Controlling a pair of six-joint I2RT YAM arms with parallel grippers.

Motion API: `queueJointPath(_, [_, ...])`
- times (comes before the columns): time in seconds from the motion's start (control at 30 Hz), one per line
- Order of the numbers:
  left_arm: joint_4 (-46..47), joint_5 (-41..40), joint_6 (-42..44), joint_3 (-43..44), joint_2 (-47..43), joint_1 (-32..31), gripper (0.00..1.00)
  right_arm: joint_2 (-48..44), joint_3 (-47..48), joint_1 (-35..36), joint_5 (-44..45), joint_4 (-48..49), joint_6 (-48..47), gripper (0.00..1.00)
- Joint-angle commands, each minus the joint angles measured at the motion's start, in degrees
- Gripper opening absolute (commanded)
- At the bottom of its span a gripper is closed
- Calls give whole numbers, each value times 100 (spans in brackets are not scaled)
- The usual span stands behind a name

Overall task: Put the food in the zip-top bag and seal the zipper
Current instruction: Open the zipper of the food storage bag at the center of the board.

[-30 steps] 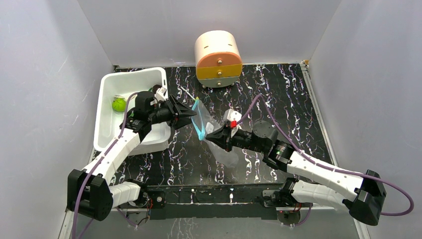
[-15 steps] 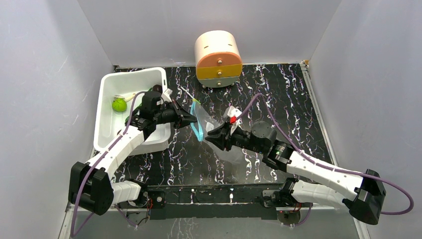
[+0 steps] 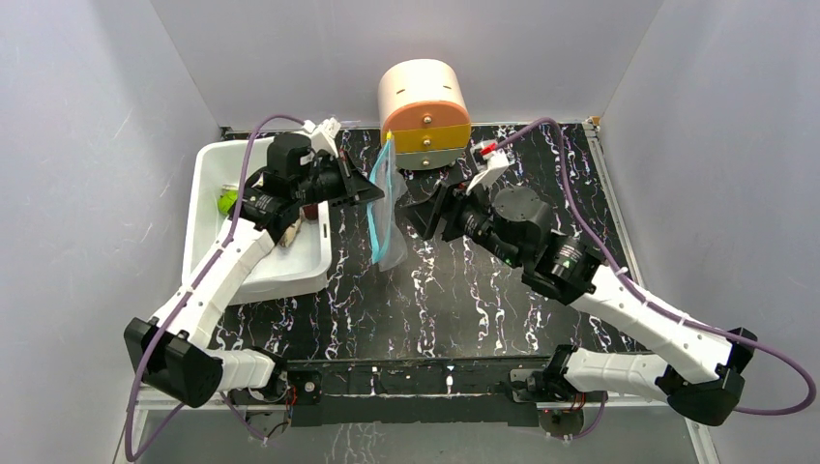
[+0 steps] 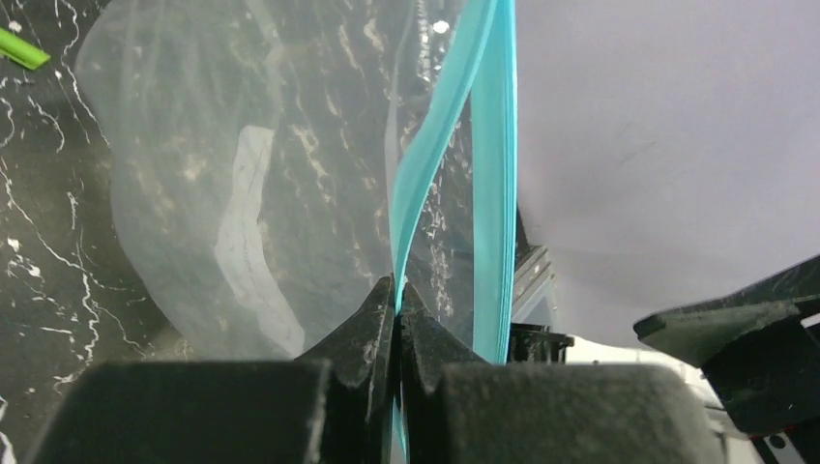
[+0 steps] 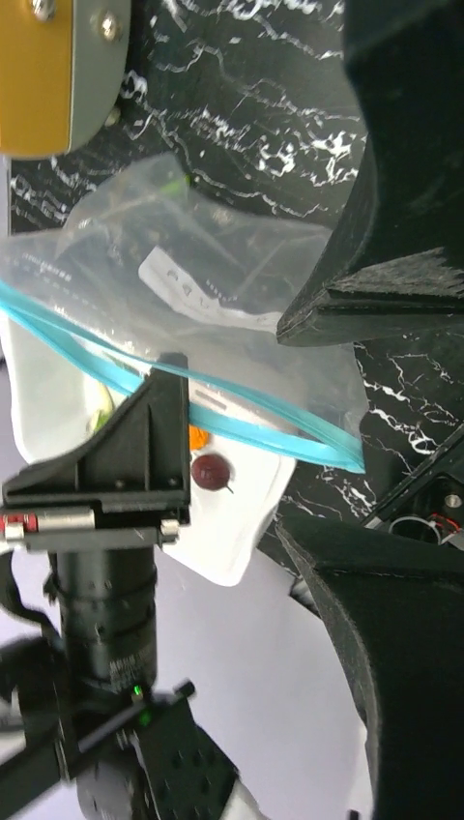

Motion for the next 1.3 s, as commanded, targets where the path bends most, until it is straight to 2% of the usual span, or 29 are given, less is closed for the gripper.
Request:
queueJointPath(0.0, [-709,-544,919,511,142,-346,0,273,562,7,849,-920,541,63])
queueJointPath(0.27, [-717,-1102,815,420,408,-902,0,558,294,8,1513,-614,1617,61])
queueJointPath(0.43, [-905,-1113,684,776,737,-1158,0,1018,453,1,1949,-688,1616,58])
queueJointPath(0.67, [-769,-1160,459,808,702,-1280,0,1602,640,-124,2248,-1079,1576,54])
queueJointPath(0.9, [-847,-1271,353,933,726,-1297,0,1535,477,-405,2599,-1271,1361,33])
queueJointPath(1.03, [-1001,-1639,410,914,624,-1299,0,1255,210,-628,2953,-1330,1135,18])
queueJointPath(1.17, [-1615,-2183,442,1241,650,-1298,0,989,-67,-836,3008,-1434,945,1])
queueJointPath(1.27, [-2137,-2615,590,1617,825,-1299,0,821,-218,-858,3091,-1530,886,0])
